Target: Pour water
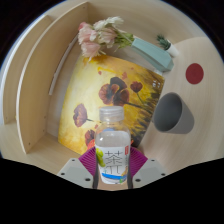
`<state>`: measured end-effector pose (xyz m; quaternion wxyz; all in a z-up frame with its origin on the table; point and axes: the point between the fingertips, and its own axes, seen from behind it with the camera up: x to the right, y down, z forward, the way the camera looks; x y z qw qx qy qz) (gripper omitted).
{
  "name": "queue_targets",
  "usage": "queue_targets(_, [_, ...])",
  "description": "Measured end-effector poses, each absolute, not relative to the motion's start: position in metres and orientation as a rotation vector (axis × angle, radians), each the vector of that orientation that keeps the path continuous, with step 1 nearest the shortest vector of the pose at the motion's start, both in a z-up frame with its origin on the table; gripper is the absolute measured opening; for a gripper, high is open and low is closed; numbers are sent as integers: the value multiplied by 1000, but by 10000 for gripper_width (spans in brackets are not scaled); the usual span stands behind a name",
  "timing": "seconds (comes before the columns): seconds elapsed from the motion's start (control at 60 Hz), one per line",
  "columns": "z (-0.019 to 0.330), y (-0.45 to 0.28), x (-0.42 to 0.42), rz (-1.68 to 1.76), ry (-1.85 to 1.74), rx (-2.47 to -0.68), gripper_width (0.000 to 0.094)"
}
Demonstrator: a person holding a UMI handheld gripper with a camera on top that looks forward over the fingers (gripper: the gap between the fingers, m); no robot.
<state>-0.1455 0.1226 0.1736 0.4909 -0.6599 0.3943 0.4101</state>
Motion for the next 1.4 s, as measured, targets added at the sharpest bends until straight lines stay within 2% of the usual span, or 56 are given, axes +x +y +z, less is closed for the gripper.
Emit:
queue_targets(0.267, [165, 128, -122, 1425, 1485, -1344, 404])
queue_targets(0.633, [173, 133, -96, 1714, 1825, -976, 399])
queue_targets(0.783, [178, 126, -97, 1672, 1730, -1102, 400])
queue_targets(0.967, [215, 122, -67, 1086, 1096, -1573, 402])
queue_targets(1.083, [269, 122, -38, 807, 735, -1620, 403])
queue_targets(1.183, [296, 123, -13, 569, 462, -1651, 404])
queue_targets(1.3, [303, 126, 12, 326, 190, -1681, 402])
queue_targets(1.4, [281, 128, 39, 164, 18, -1733, 402])
